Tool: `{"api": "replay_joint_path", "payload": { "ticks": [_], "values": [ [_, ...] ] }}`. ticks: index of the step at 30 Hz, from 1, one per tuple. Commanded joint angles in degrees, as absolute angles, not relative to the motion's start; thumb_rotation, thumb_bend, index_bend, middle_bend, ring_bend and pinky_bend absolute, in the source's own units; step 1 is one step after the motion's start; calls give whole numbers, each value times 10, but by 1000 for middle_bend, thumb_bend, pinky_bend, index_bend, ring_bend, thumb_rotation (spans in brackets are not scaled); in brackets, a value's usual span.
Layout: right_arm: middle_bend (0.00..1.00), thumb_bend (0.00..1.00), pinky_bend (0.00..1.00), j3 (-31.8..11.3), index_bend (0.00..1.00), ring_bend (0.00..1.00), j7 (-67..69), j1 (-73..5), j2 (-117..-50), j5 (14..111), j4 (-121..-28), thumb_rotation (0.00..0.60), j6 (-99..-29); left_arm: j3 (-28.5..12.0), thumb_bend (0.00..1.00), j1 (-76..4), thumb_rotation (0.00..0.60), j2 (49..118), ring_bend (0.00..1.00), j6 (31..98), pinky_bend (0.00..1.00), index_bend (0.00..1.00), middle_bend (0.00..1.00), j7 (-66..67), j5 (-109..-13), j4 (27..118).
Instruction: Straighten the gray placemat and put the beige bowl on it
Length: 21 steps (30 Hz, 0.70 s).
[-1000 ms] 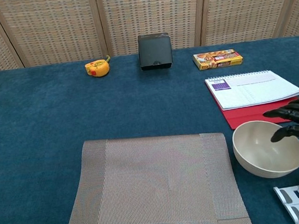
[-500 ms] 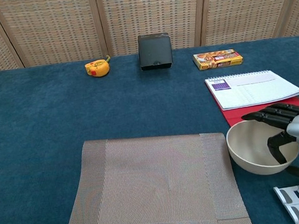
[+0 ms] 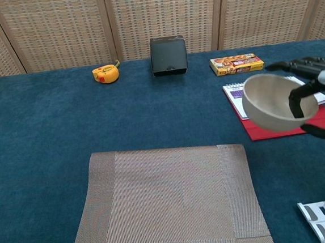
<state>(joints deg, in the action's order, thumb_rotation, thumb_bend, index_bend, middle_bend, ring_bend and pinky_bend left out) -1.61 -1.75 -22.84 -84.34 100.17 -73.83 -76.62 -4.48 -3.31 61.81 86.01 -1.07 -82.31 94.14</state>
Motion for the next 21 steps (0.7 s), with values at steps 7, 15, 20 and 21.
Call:
{"api": "replay_joint_path", "payload": {
  "ticks": [7,15,20,21],
  "values": [
    [0,621,0,-122,717,0,4,-330,-856,858,-652,600,-612,-55,0,-44,600,623,0,843,0,0,0,-2,-799,937],
    [0,623,0,-146,710,0,-15,-383,-929,771,-517,600,-511,-62,0,-53,600,631,0,823,0,0,0,15,-774,935],
    [0,627,0,-142,708,0,3,-390,-953,759,-467,600,-495,-65,0,-57,600,632,0,817,0,0,0,19,-765,933],
    [0,627,0,-140,703,0,7,-391,-957,760,-459,600,-493,-65,0,-58,600,632,0,816,0,0,0,20,-765,932]
  ]
}}
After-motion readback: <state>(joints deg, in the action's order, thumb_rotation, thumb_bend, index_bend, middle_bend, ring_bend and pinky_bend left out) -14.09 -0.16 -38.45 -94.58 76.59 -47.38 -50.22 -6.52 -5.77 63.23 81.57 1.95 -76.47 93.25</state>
